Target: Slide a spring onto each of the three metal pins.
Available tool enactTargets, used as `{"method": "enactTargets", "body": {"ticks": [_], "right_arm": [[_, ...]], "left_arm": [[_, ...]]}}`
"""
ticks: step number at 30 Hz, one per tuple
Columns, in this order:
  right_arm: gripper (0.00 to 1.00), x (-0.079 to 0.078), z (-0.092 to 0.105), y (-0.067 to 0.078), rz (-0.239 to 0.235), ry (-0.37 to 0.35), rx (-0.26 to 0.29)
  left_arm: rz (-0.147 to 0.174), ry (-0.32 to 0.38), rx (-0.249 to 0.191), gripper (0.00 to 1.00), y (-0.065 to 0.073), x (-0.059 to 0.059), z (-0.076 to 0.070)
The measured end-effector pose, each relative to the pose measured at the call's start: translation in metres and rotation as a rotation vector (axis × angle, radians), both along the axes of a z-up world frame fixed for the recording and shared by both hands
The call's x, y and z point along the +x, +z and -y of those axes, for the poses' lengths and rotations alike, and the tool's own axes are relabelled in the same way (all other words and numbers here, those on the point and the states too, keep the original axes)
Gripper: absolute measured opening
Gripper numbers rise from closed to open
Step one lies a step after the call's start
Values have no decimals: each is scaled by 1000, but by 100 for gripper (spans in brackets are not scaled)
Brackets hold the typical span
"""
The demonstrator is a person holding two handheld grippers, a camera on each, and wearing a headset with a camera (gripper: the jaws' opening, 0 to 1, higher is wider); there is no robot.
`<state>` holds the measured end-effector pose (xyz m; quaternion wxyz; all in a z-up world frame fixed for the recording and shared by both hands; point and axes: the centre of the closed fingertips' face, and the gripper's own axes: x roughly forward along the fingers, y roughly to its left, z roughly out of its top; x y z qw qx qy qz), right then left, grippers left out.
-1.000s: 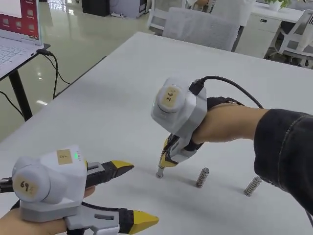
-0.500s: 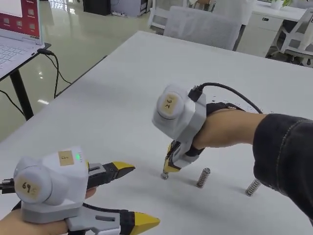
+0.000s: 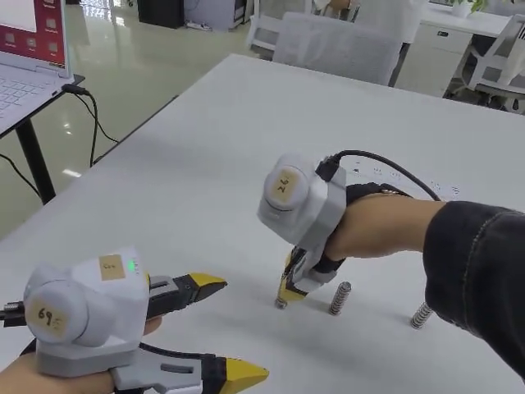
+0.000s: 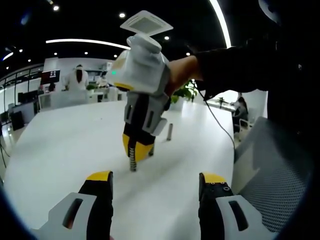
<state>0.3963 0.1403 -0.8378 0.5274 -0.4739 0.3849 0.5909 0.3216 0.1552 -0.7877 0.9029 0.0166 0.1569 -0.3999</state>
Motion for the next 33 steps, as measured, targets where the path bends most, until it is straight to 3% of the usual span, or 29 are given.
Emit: {"method": "enactTargets", "body": {"ticks": [33], "right_arm": [[12, 4, 0, -9, 13, -2, -4]], "left_arm": [[-2, 9, 0, 65, -2, 1, -2]]}}
